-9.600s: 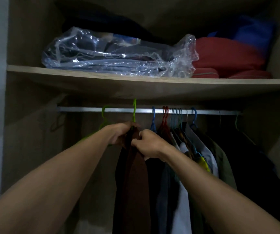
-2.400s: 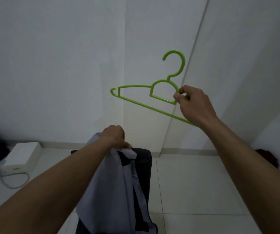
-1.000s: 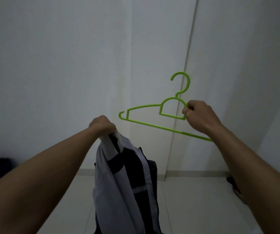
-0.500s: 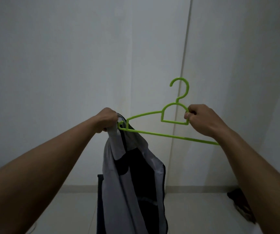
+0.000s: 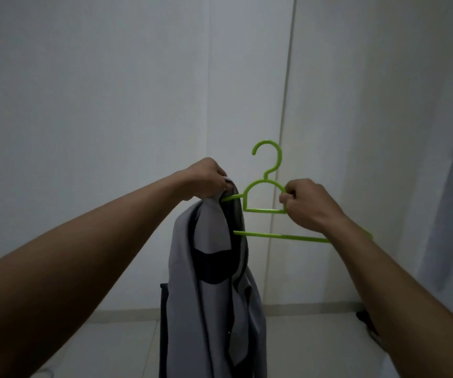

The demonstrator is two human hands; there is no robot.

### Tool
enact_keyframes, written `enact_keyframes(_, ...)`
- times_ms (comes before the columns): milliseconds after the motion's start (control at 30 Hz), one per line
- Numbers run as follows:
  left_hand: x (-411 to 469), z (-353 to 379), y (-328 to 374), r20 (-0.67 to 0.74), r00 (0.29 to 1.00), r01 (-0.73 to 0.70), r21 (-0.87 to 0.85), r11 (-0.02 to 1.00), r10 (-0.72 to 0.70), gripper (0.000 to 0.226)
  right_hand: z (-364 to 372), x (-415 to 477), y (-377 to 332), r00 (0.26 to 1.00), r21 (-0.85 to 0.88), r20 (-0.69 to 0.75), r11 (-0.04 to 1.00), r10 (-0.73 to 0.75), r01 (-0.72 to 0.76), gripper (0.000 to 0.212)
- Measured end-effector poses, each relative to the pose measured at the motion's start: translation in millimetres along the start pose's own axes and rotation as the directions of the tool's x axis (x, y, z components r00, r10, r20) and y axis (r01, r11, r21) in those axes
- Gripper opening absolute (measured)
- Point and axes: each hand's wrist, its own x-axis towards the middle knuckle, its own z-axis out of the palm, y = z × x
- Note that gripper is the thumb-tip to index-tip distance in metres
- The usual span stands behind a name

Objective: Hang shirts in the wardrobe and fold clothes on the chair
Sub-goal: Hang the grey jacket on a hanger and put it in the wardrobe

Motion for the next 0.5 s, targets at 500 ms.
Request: enact_keyframes(500, -12, -15, 18, 0.099, 0.994, -0.048, 0.043, 0.998, 0.044, 0.029, 21, 6, -21, 0.973, 0.015, -0.096, 0.977, -0.212, 0.214, 0.02)
